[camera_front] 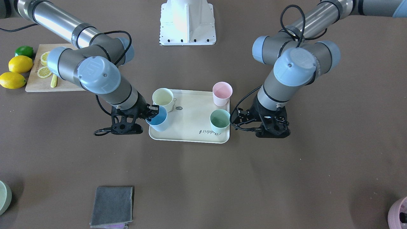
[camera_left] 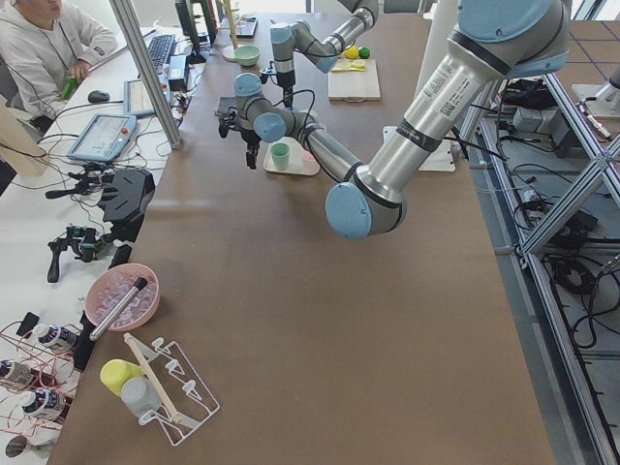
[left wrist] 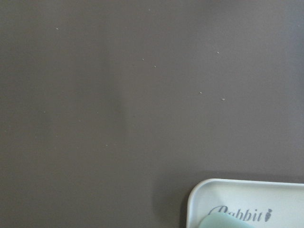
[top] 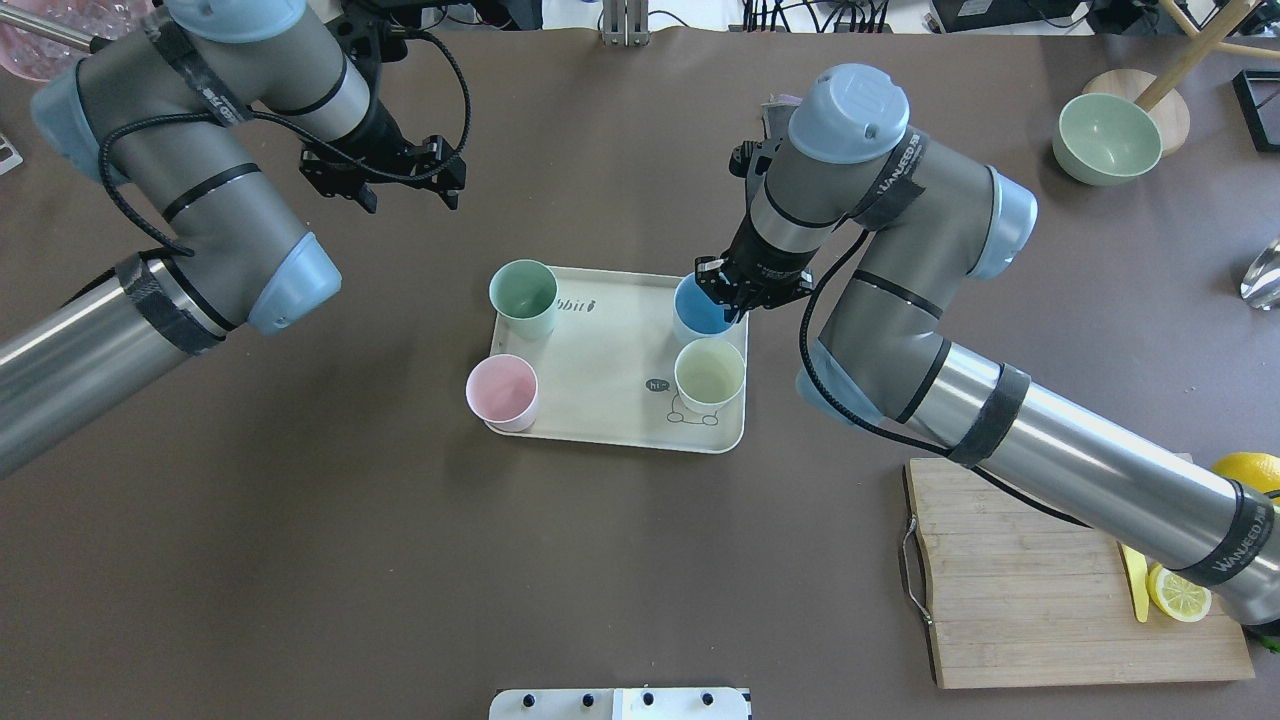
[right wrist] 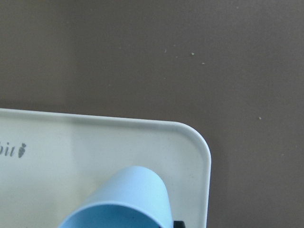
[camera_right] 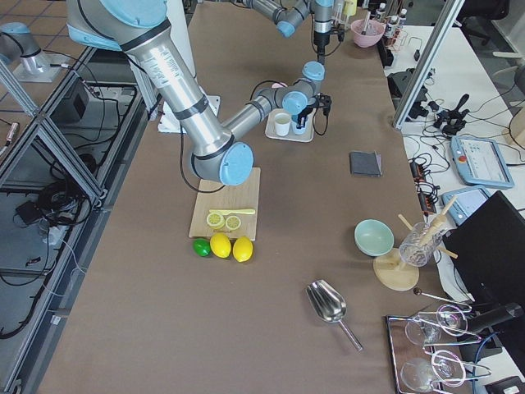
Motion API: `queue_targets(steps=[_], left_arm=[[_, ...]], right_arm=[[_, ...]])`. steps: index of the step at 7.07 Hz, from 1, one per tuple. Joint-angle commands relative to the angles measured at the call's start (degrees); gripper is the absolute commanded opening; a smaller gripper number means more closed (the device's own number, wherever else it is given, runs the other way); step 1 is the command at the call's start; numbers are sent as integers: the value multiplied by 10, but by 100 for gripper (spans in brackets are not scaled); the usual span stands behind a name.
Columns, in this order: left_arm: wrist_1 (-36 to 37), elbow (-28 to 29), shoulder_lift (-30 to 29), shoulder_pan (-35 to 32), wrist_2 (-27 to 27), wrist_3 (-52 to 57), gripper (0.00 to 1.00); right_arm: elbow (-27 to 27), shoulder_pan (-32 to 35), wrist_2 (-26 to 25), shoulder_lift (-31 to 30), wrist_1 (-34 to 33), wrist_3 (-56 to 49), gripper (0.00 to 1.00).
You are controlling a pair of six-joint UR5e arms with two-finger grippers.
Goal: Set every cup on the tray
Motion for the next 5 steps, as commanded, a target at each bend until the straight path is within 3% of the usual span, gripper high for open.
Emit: queue_targets(steps=[1,2,3,5], left_arm=[[0,-7,14,-15,-6,16,98],[0,-9,22,-17,-7,17,98],[1,-27,46,-30,-7,43,98],[39,-87,110,-78,-6,154,98]], right_arm=[[-1,-9,-16,4,12,6,100],[10,23,10,0,4,-2,100],[28,77,67,-36,5,-9,100],[71,189,122,-140,3,-140,100]])
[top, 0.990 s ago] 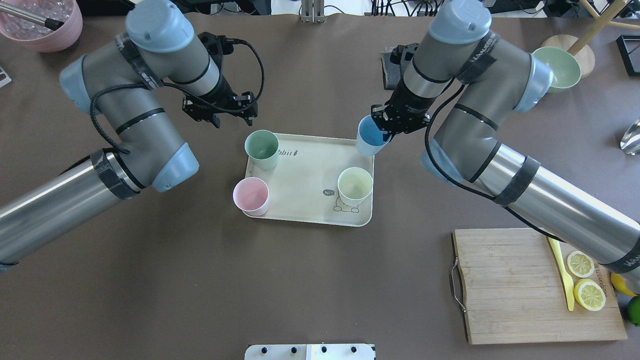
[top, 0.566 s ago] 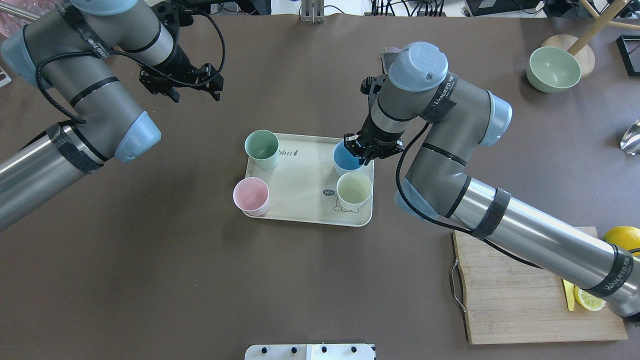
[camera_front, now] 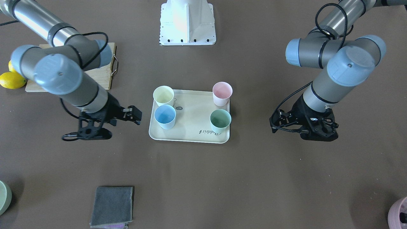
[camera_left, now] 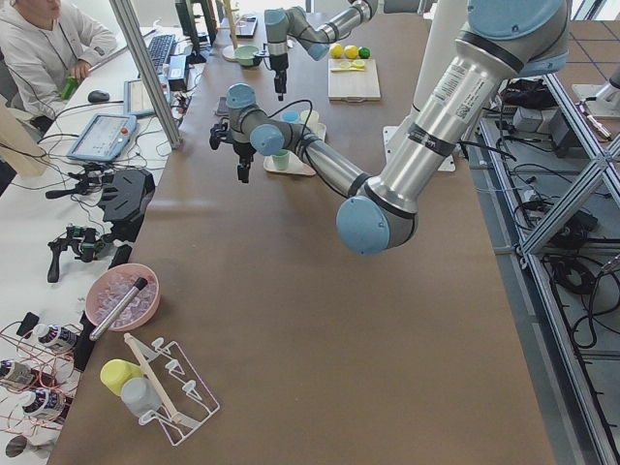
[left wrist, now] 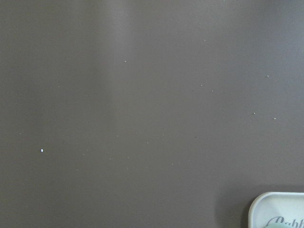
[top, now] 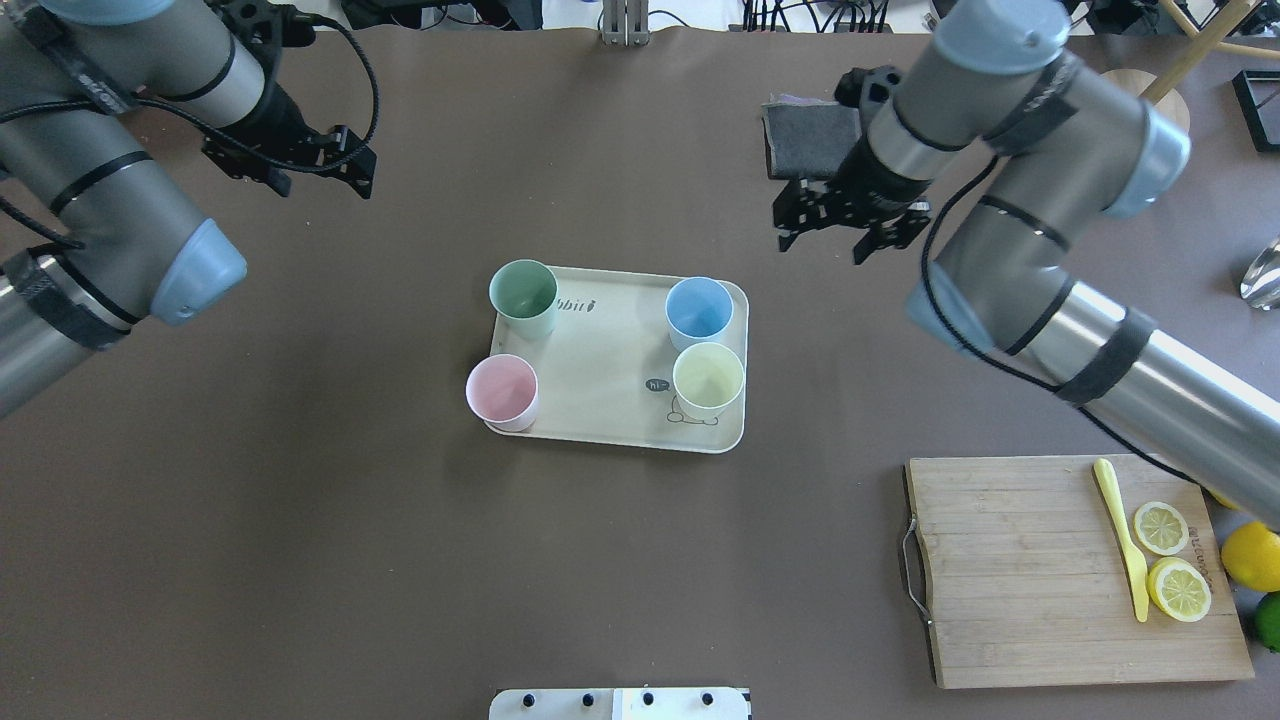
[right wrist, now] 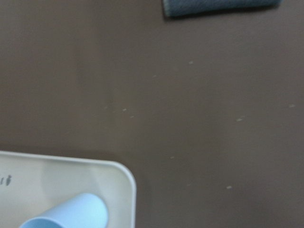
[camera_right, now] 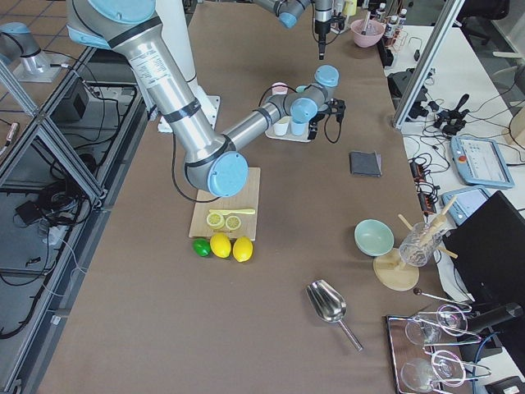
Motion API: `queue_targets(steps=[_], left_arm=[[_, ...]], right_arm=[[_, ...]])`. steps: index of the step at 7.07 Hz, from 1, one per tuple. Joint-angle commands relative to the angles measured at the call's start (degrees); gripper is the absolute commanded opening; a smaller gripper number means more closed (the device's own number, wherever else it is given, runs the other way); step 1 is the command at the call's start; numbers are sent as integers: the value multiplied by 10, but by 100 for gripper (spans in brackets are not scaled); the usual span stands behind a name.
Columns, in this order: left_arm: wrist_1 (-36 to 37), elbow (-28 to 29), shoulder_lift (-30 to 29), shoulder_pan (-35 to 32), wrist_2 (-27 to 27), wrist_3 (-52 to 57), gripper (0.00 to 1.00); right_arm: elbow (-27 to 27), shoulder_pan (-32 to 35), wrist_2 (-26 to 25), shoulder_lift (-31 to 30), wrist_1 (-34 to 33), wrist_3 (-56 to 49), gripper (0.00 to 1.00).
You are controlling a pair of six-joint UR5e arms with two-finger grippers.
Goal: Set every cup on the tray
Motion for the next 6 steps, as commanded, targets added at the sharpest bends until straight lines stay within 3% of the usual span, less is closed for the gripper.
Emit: queue_targets(steps=[1,2,4,6], left_arm=[[70,-75,76,-52,1,154,98],[81,-84,106,-89,0,221,98],[79,-85,172,-145,-1,362,98],[81,-86,209,-187,-40,421,98]], right_arm=[[23,112,37,-106,-3,-154,100],[19,158,37,-128,-26,-252,100],[14,250,24,-168,-133,-483,100],[15,301,2,-213,-144,-579,100]])
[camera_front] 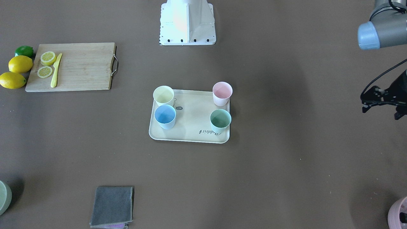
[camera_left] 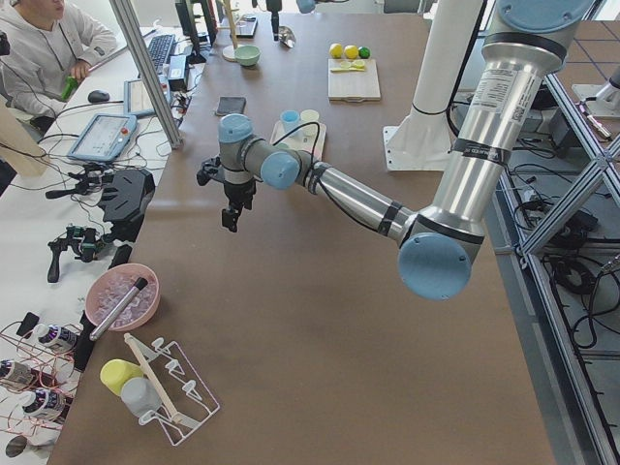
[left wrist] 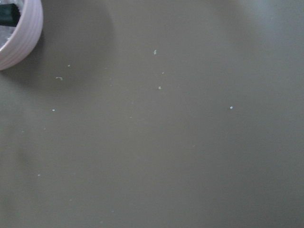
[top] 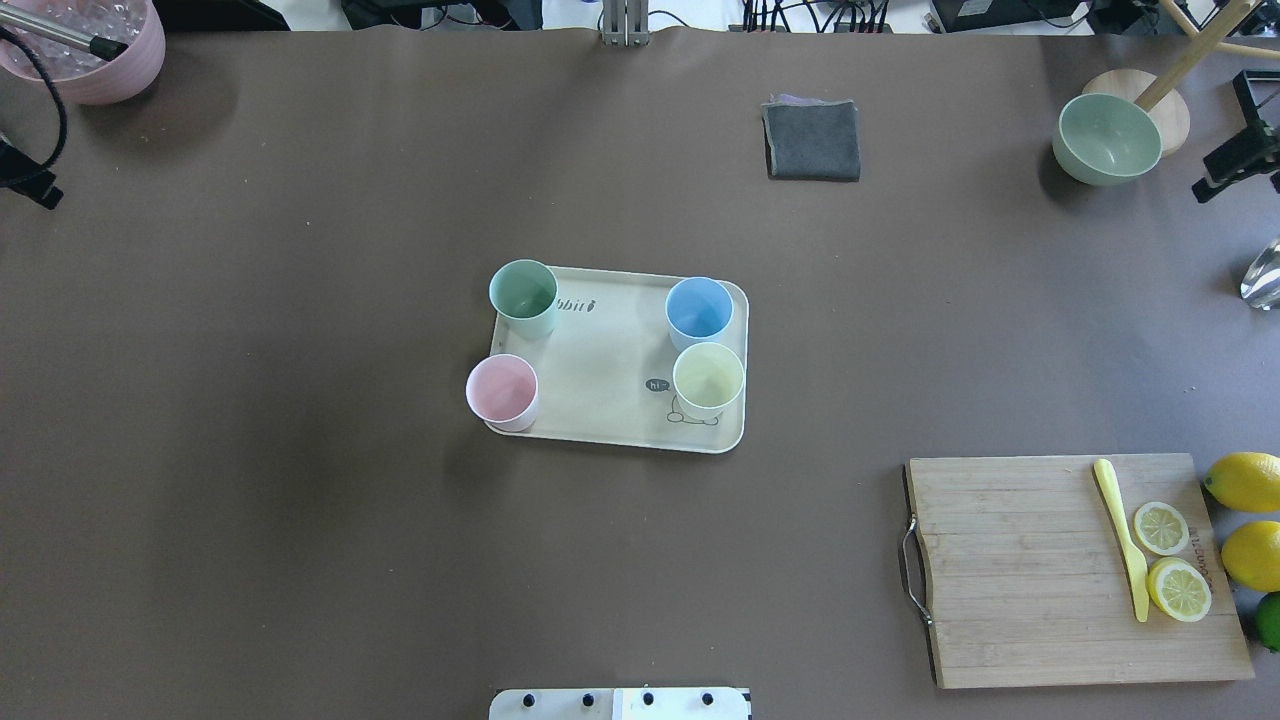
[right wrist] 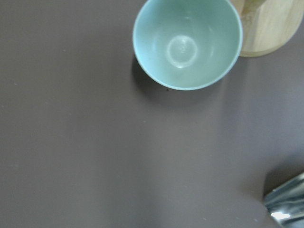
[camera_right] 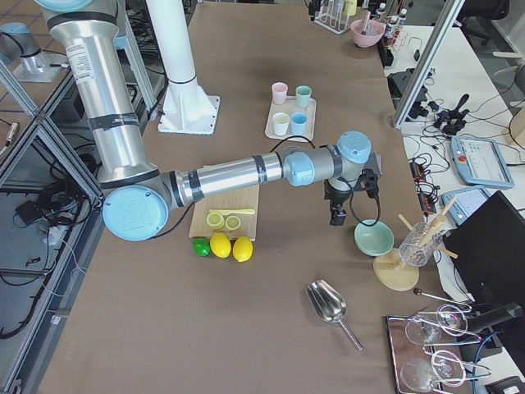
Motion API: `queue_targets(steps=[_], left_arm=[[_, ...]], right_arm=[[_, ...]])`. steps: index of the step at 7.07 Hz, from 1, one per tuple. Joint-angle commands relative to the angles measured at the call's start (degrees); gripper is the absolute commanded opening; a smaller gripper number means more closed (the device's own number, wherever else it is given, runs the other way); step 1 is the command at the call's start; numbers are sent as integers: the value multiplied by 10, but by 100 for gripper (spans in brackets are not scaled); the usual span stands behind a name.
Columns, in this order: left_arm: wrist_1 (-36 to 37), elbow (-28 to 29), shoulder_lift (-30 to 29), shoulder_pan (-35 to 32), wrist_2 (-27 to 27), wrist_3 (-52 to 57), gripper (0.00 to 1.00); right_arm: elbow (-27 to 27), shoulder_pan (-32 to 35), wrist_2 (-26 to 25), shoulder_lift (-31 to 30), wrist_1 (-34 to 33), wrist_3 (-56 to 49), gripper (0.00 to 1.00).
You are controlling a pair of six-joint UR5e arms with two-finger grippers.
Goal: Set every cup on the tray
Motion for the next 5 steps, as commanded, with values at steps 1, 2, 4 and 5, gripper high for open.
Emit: queue_targets(steps=[1,2,4,5], left_arm=[[2,-8,50,-23,-35,31,98],[-7,-8,77,-23,-32,30,98],[-11,-30,99,-44,-48,30,98],[-8,-30,104,-49,-61,29,98]], right_arm=[[4,38,-15,-33,-11,-70,100],[4,39,-18,-35,-10,-70,100],[5,39,-31,-43,-6,-71,100],[7,39,-31,-43,-6,-73,100]])
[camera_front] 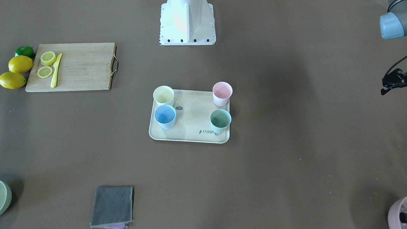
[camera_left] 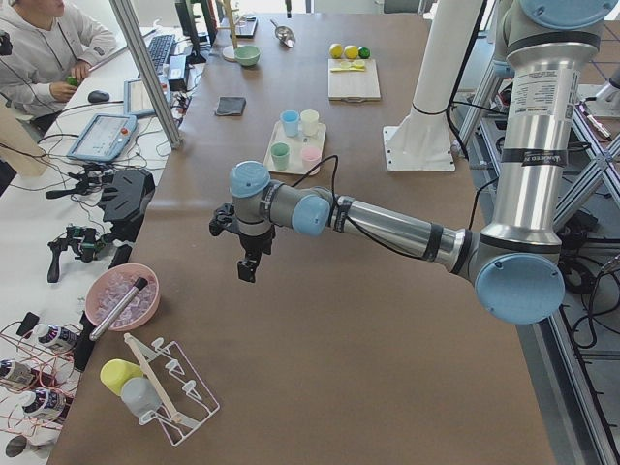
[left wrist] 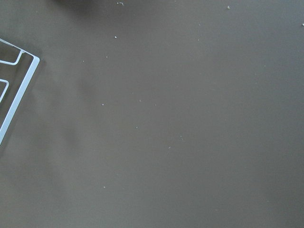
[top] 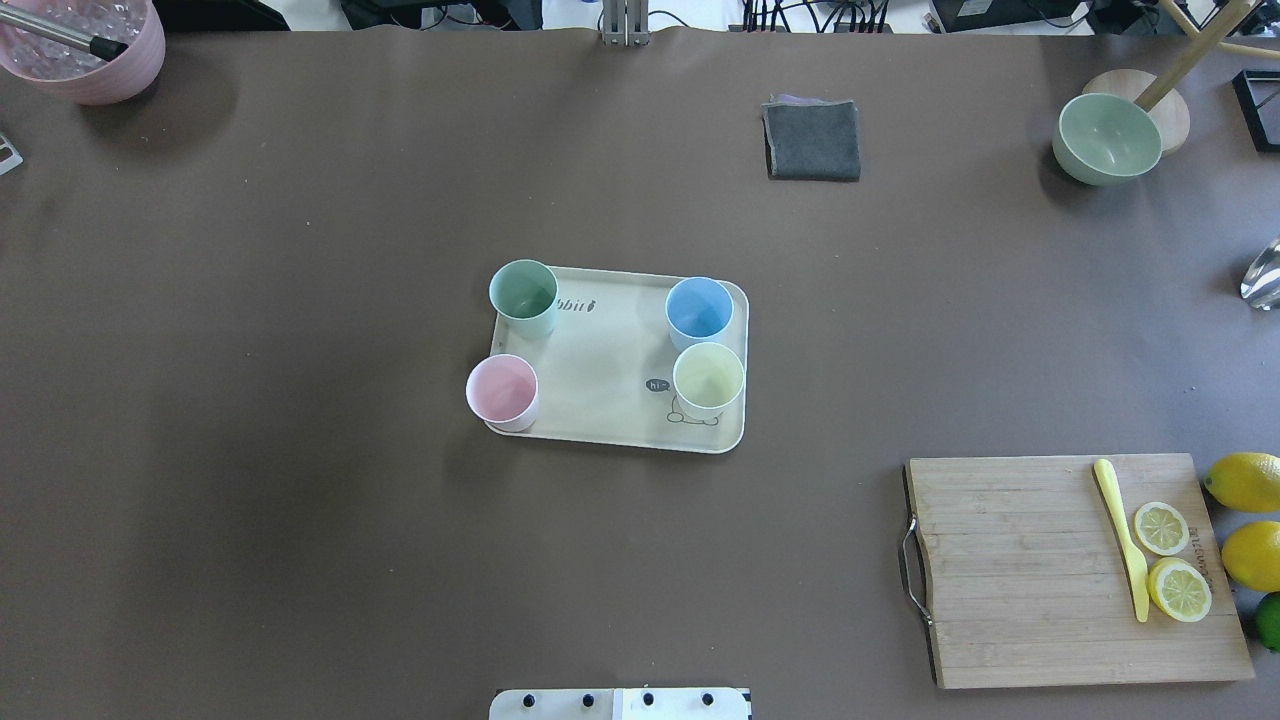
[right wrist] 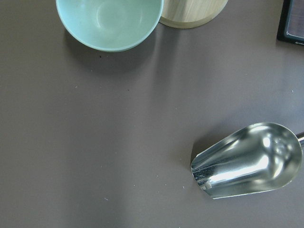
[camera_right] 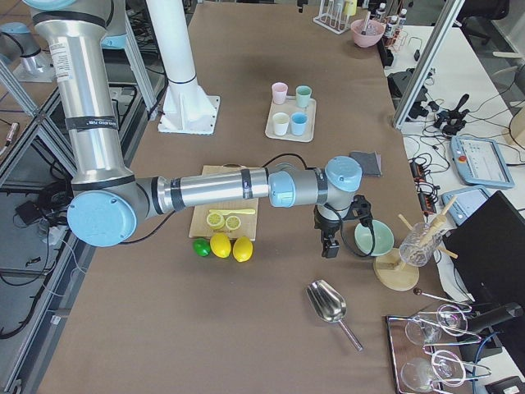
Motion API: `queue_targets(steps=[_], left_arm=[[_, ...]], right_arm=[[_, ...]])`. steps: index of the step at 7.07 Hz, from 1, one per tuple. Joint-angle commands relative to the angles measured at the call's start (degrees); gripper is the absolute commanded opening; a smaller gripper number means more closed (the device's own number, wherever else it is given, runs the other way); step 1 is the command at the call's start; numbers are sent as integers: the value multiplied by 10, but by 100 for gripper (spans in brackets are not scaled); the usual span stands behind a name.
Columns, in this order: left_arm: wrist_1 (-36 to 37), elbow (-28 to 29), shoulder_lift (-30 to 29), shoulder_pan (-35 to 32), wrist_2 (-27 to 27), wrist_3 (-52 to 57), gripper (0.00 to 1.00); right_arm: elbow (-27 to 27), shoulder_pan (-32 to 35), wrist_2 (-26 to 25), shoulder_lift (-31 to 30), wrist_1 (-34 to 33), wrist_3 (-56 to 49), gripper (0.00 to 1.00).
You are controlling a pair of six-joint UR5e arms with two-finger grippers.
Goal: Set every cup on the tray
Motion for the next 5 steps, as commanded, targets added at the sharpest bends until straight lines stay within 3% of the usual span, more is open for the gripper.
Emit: queue_targets(steps=[1,5], left_arm=[[2,-2,11,-14,-15,0,98],[2,-9,14,-35,-11,2,98]], right_arm=[[-3,0,4,-2,1,-16,100],[1,0,14,-7,1,-17,100]])
